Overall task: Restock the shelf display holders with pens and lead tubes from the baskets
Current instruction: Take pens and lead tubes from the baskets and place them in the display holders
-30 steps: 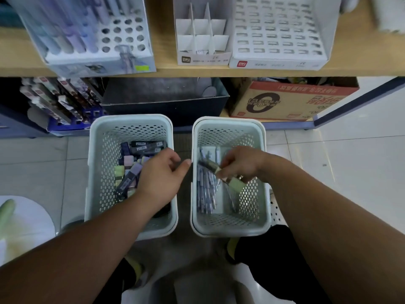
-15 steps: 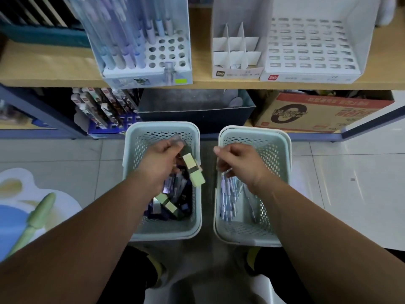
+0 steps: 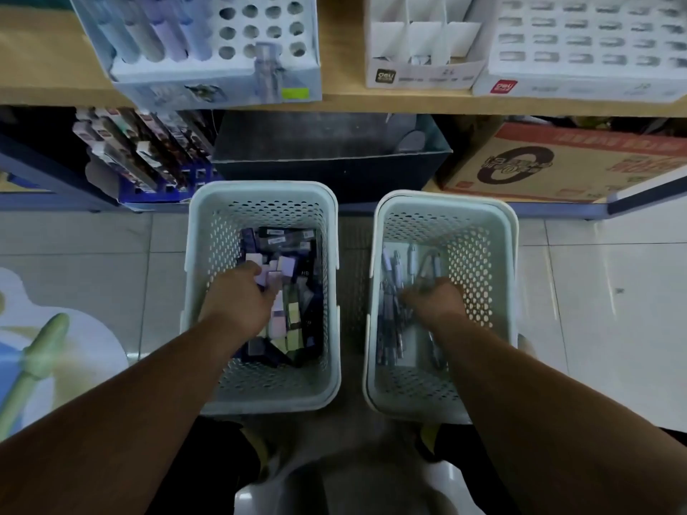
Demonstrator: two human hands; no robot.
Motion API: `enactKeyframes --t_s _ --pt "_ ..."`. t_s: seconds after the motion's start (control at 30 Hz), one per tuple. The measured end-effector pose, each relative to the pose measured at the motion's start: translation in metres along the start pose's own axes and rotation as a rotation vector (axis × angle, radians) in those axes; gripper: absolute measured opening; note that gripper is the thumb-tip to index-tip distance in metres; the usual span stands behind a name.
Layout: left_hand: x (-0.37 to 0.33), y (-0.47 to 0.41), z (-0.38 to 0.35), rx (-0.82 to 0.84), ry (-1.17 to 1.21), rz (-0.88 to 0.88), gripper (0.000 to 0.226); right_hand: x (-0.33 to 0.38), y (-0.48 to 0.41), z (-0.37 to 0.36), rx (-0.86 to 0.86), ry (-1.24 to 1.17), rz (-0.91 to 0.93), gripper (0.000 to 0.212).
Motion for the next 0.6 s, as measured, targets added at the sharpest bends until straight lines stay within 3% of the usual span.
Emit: enactKeyframes --t_s 0.13,0.23,0.4,0.5,0.6 --pt "-0.029 0.009 0.017 -0.063 0.109 -0.053 0.015 -0.006 -0.006 -0.01 -0.024 -0.046 -0.034 0.06" --pt "-0.073 0.027 0.013 -0.019 0.26 -0.18 0.029 -0.009 -0.006 -0.021 -0.015 0.011 -0.048 0.056" --pt "-0.087 0.037 -0.007 0.036 0.262 -0.129 0.051 -0.007 0.003 -0.038 0.027 -0.043 -0.064 0.049" --pt "-0.088 0.036 -0.024 0.121 0.292 -0.142 0.048 -0.006 0.004 -0.047 0.048 -0.065 -0.063 0.051" --pt "-0.09 0.04 -0.026 0.065 0.344 -0.153 0.037 -0.006 0.005 -0.056 0.073 -0.115 -0.066 0.053"
Point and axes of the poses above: each hand's wrist, its own y-axis away from the middle knuckle, its own z-axis out of the back of the hand, x = y × z, the point moved 8 cm from there along -y, towards the middle knuckle, and after that the axes turned 11 degrees about -y, right-handed, at the moved point
